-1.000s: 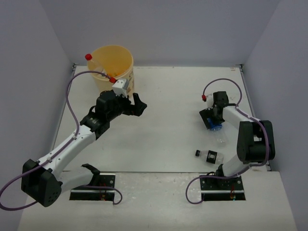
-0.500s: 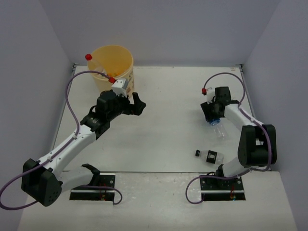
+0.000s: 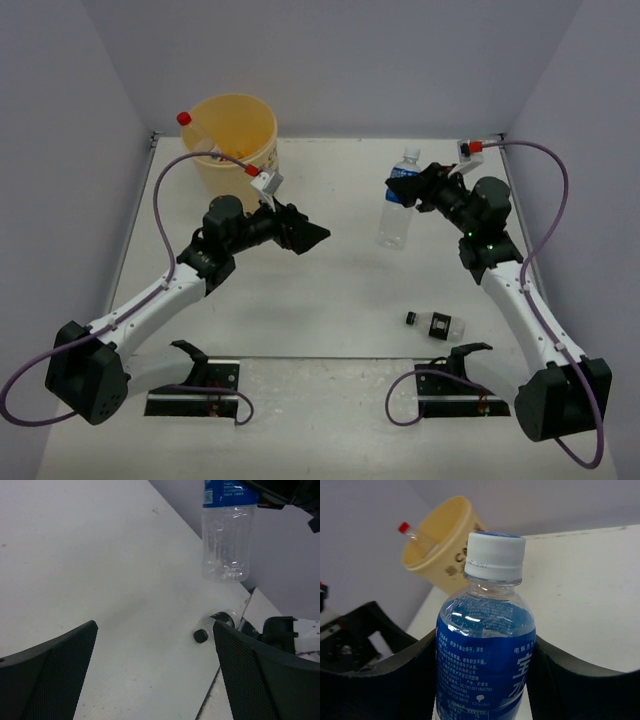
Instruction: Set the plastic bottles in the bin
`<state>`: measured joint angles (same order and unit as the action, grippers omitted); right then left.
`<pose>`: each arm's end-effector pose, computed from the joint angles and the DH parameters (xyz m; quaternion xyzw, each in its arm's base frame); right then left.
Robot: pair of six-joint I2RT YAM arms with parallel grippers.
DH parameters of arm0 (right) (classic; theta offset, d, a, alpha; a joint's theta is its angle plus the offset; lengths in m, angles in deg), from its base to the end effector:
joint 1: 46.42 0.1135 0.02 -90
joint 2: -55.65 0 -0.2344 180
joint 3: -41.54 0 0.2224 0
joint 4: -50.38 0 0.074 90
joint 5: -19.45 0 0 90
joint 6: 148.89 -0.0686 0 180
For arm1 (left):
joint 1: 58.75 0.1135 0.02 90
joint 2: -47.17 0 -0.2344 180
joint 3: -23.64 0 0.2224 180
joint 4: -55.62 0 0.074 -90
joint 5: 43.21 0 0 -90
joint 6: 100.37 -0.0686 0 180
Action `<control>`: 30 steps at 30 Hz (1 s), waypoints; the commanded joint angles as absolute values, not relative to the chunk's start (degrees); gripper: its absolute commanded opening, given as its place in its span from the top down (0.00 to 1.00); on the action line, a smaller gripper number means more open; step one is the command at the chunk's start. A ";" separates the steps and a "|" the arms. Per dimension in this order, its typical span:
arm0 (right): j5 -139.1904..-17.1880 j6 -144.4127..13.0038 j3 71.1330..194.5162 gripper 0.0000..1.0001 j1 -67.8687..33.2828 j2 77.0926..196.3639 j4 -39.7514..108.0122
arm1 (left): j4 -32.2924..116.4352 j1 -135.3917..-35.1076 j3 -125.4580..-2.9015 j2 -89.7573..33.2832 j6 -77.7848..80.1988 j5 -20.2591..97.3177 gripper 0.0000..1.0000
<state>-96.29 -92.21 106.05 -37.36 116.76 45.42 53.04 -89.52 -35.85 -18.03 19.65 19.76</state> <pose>0.2565 0.0711 0.3282 -0.0051 0.7157 0.3946 0.5762 0.2218 -0.1683 0.2847 0.1577 0.7344 -0.4743 0.4592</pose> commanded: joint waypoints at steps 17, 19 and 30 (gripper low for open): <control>-93.88 -114.33 105.21 0.85 -24.84 115.95 60.27 | 75.70 -98.10 -50.19 -36.00 20.77 -0.38 0.00; -94.24 -112.92 105.97 0.85 -24.71 116.89 60.61 | 77.56 -98.13 -49.62 -36.02 22.43 -1.66 0.00; -100.28 -112.29 103.17 0.88 -24.23 119.47 75.67 | 71.71 -98.13 -45.53 -27.27 17.45 5.90 0.00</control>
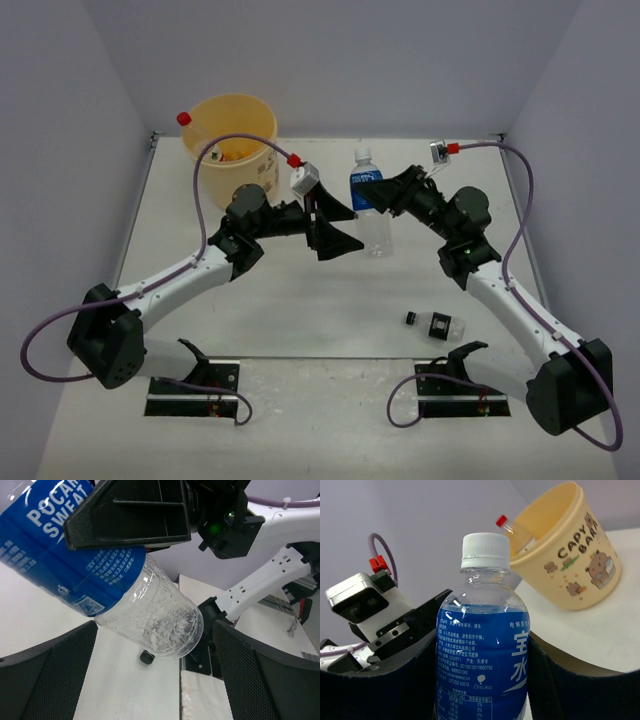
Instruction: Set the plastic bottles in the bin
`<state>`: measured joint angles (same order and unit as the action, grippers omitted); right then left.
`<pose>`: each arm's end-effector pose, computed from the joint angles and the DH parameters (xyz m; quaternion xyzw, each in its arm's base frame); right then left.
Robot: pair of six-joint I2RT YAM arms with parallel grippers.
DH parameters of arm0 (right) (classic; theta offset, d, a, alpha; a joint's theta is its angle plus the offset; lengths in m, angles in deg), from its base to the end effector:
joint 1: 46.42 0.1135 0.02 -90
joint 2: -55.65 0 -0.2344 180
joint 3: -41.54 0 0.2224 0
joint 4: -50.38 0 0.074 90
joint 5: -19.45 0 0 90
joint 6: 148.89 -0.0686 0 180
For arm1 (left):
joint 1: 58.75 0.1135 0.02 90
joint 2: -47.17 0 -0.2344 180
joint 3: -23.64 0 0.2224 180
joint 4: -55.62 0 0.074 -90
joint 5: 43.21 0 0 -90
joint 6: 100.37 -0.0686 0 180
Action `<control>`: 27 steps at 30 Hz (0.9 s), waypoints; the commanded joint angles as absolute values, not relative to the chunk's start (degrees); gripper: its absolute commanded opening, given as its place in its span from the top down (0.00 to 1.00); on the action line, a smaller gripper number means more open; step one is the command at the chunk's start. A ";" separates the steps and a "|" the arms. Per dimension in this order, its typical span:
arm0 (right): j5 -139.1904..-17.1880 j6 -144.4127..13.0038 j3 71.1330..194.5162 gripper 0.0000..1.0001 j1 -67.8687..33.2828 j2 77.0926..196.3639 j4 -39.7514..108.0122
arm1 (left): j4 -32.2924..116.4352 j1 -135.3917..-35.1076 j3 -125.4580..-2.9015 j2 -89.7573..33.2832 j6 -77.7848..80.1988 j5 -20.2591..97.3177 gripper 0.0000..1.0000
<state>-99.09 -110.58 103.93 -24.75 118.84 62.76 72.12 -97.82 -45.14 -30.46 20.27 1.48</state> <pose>0.2371 0.1295 0.3466 -0.0258 0.6412 0.5735 0.5092 0.2105 -0.2337 0.3245 0.3338 0.5846 -0.6051 0.4251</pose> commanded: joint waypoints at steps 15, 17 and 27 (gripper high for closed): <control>-86.28 -111.82 101.79 0.88 -13.77 121.16 85.21 | 70.95 -98.21 -48.26 -30.53 19.01 11.58 0.00; -84.35 -110.81 100.99 0.87 -13.07 120.63 84.90 | 71.39 -98.21 -48.37 -30.60 19.42 10.74 0.03; -73.63 -102.06 105.41 0.18 -12.74 113.09 64.49 | 65.46 -98.21 -48.93 -28.53 18.66 13.67 0.90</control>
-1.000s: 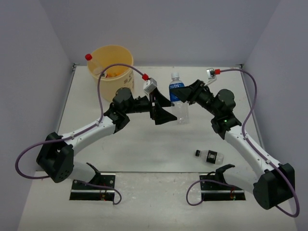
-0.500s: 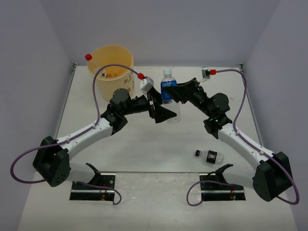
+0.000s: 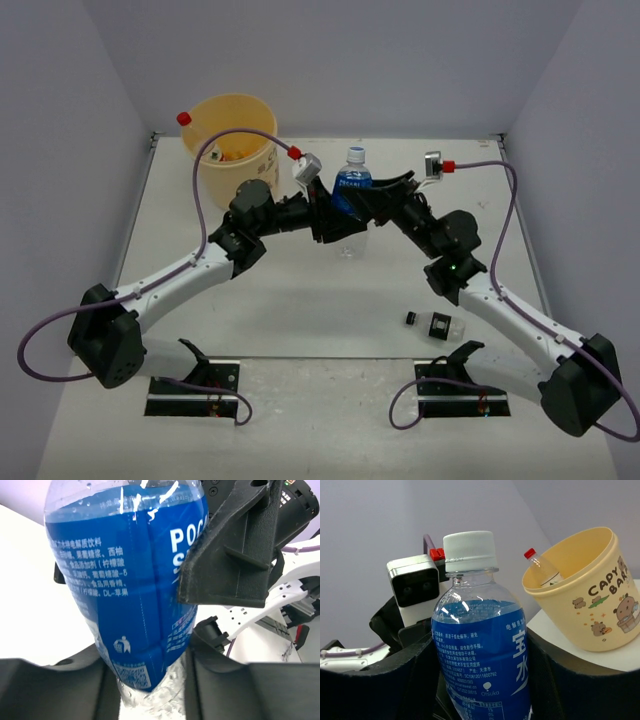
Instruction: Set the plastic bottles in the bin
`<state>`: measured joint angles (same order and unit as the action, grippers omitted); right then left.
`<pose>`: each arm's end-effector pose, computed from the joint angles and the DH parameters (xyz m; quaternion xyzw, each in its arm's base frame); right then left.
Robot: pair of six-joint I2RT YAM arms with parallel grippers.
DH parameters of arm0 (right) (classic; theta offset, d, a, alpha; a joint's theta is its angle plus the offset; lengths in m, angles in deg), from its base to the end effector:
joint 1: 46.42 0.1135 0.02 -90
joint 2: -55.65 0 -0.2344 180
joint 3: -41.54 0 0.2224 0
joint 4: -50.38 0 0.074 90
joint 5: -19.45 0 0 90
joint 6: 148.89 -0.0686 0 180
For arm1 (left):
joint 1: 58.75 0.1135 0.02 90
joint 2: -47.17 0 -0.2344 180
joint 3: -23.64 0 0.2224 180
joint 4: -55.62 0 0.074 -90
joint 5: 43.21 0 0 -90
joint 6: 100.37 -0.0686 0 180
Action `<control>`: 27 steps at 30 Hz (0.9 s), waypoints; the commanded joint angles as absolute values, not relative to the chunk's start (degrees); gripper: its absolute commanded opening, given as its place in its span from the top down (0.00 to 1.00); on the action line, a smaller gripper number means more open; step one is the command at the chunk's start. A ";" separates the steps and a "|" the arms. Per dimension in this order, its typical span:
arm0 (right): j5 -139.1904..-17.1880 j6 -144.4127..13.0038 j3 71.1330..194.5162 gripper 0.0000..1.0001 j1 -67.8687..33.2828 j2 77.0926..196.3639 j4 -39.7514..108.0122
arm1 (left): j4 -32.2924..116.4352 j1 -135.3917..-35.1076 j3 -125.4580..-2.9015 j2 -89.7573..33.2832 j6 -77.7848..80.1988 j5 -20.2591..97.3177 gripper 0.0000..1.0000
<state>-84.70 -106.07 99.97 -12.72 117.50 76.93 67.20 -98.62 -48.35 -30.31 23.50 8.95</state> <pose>0.2075 0.1586 0.3621 -0.0379 0.5551 0.5888 0.5863 0.2171 -0.2362 0.3346 0.2739 0.6189 -0.5955 0.4327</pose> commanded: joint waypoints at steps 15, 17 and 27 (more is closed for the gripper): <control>-44.85 -98.78 112.98 0.01 -12.85 104.31 20.68 | 42.29 -88.46 -60.08 -27.12 10.44 42.56 0.91; -43.50 -102.90 111.66 0.01 -12.85 103.25 15.26 | 38.10 -85.36 -65.60 -28.37 11.33 44.96 0.88; -47.61 -112.57 107.20 0.01 -13.13 98.01 -6.15 | 35.67 -79.98 -81.39 -41.16 3.32 72.07 0.81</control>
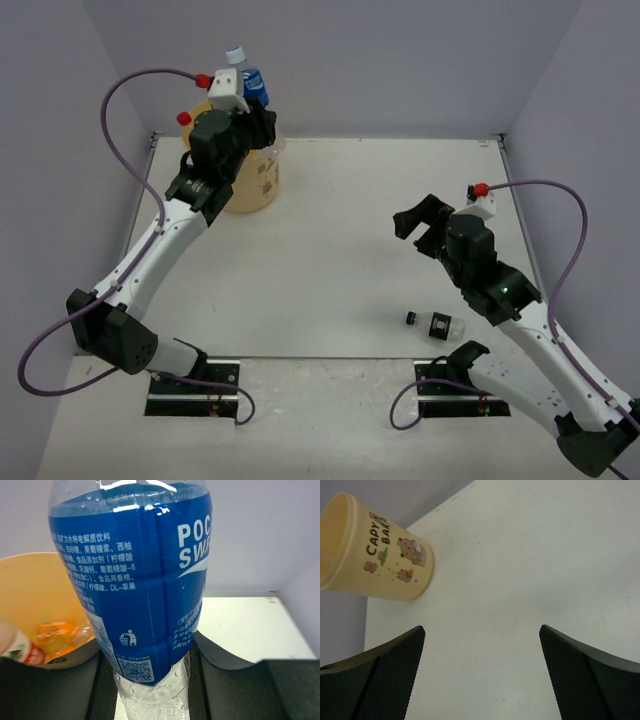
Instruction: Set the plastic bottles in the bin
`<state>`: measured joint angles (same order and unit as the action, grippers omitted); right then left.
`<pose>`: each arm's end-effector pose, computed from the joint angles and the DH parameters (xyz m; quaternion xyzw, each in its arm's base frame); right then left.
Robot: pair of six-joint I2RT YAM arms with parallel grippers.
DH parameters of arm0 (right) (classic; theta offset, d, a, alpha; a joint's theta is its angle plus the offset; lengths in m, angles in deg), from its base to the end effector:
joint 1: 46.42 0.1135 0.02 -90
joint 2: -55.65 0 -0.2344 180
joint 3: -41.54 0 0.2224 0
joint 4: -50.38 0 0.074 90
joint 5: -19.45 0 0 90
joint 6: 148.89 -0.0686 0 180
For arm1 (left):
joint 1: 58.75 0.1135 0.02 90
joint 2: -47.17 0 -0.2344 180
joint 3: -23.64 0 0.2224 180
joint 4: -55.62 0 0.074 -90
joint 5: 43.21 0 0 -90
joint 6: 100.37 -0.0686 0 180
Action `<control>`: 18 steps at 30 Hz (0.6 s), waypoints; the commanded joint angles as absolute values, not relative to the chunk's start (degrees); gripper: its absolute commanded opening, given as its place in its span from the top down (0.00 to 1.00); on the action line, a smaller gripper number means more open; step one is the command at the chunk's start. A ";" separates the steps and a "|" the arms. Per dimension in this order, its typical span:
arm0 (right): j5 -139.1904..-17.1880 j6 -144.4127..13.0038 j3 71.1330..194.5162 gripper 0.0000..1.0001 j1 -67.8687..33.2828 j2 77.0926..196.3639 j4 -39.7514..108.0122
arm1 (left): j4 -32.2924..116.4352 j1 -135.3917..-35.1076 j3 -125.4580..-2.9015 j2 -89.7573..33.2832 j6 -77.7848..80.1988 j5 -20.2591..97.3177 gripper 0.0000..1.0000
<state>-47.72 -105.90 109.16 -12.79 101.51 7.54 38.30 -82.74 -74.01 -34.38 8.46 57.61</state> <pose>0.1741 0.0838 0.3148 0.2054 0.7897 0.2345 0.5285 0.3164 -0.1267 0.4040 -0.0339 0.7137 -0.1915 0.6730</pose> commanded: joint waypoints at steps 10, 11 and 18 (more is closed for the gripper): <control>-62.00 -119.42 102.66 0.01 -21.20 100.44 -22.94 | 33.33 -70.24 -89.00 -50.80 5.35 68.21 0.46; -64.10 -119.19 102.80 0.01 -22.58 101.25 -24.33 | 33.81 -69.57 -88.52 -51.09 5.45 67.11 0.42; -67.41 -122.65 103.22 0.01 -24.65 105.25 -35.01 | 34.55 -69.38 -88.63 -52.23 4.80 60.92 0.00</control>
<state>-63.08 -118.47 102.45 -23.91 103.52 -26.49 32.21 -69.23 -86.73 -52.31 5.32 65.64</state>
